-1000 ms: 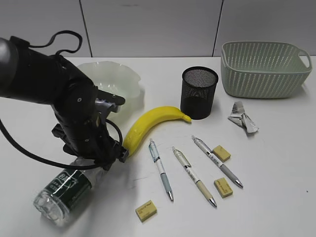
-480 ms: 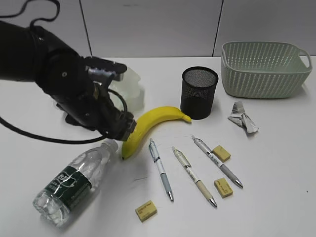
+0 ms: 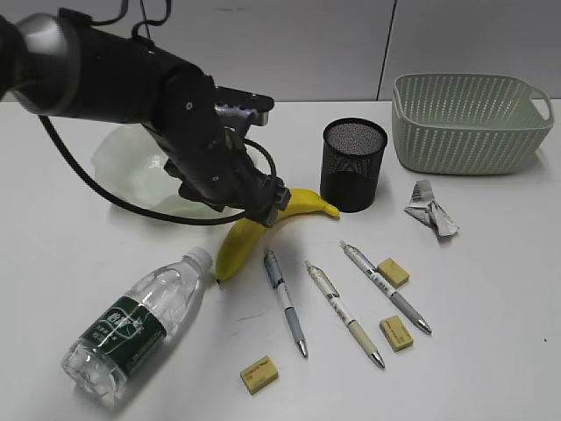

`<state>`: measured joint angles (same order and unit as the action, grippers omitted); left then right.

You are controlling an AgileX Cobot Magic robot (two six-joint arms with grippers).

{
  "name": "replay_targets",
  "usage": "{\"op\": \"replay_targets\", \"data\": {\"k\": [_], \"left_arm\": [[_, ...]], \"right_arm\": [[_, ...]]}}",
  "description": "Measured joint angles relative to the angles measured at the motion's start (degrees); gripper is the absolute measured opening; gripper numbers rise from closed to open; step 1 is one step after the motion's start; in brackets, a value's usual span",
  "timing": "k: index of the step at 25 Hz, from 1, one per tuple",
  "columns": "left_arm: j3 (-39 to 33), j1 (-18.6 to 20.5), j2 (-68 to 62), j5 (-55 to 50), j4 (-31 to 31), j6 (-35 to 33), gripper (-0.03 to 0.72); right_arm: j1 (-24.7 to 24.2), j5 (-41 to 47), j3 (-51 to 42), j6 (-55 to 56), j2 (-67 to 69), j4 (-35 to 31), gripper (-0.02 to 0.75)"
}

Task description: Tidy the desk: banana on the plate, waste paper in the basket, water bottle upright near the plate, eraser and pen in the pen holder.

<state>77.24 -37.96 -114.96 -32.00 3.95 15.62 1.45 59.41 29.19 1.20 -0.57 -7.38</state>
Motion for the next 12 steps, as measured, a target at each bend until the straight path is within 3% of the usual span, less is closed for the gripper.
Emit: {"op": "replay_targets", "data": {"k": [8, 10, 12], "left_arm": [[6.53, 0.0, -7.78, -1.81, -0.87, -1.24, 0.58], [6.77, 0.0, -8.61, -1.95, -0.87, -1.3, 0.531], [6.91, 0.0, -8.91, -2.24, -0.74, -1.43, 0.426]], "right_arm": [[0.0, 0.0, 0.0, 0.0, 0.0, -0.02, 0.307], [0.0, 0.0, 0.0, 0.0, 0.0, -0.02, 0.307], [0.0, 0.0, 0.0, 0.0, 0.0, -0.02, 0.307]]}}
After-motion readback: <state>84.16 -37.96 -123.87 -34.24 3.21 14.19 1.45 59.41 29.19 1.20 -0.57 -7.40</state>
